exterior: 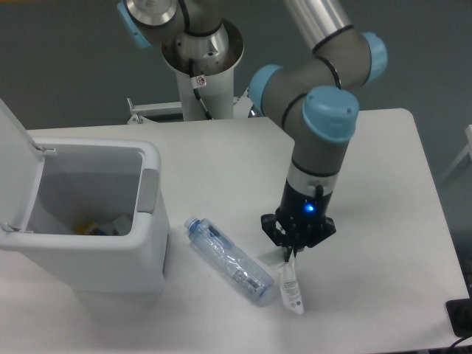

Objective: Place the trash in the trash can
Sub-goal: 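Close the gripper on the plastic bag and lift it, then carry the bag over the trash bin and open the gripper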

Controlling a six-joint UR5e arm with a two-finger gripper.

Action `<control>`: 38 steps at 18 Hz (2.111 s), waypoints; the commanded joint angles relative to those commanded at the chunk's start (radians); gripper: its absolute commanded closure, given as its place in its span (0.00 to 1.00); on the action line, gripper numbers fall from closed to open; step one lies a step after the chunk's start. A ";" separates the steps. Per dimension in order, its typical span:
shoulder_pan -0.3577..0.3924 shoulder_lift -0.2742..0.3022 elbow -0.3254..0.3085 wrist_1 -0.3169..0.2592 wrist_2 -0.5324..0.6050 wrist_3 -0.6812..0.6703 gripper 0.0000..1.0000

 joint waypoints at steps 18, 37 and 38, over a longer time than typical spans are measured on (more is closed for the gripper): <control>-0.083 0.296 -0.063 0.003 -0.356 -0.160 1.00; -0.187 0.295 -0.150 0.006 -0.365 -0.115 0.05; -0.183 0.293 -0.150 0.006 -0.342 -0.115 0.05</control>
